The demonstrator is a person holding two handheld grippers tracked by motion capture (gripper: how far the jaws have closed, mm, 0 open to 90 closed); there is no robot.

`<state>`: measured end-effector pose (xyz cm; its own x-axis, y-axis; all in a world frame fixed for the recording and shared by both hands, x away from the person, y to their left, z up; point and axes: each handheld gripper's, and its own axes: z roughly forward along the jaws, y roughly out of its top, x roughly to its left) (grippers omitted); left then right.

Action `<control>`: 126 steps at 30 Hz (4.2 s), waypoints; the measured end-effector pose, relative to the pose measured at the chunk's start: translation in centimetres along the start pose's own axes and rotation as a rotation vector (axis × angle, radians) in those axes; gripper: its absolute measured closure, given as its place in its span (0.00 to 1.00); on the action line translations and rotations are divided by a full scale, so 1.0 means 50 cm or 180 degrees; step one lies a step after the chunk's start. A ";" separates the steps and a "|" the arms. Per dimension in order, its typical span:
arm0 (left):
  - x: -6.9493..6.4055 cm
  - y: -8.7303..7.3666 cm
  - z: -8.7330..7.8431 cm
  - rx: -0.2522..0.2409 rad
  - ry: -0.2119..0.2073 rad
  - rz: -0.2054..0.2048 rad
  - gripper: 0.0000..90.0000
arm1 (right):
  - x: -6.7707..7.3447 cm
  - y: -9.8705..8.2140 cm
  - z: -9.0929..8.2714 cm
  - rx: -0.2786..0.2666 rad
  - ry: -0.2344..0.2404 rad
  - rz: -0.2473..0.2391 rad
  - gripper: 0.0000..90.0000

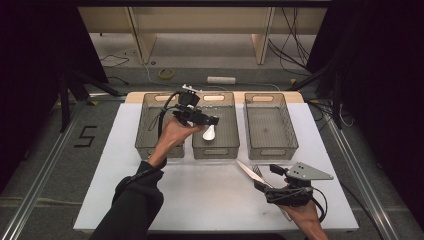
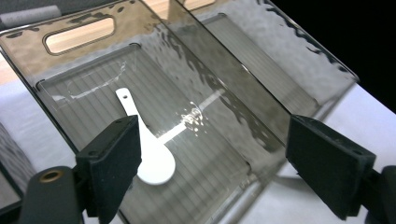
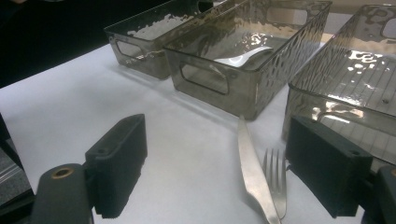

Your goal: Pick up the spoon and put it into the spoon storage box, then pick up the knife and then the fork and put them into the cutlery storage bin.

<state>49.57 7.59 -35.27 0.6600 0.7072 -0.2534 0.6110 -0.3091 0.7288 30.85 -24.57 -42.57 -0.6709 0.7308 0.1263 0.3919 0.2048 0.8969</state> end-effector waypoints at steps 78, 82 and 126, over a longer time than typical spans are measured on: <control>-0.027 -0.360 -0.225 -0.0801 0.0103 0.0022 0.17 | -0.087 0.000 0.063 0.1696 -0.0134 -0.0372 0.36; -0.034 -0.366 -0.230 -0.0817 0.0119 0.0043 0.17 | -0.095 0.013 0.067 0.1878 -0.0082 -0.0479 0.44; -0.044 -0.363 -0.224 -0.0810 0.0066 0.0174 0.17 | -0.101 0.002 0.109 0.2842 -0.0002 -0.0675 0.81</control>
<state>32.11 18.76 -40.81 0.6784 0.7075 -0.1980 0.4432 -0.1792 0.8783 37.72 -24.67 -45.41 -0.7840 0.6207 -0.0041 0.6017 0.7616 0.2406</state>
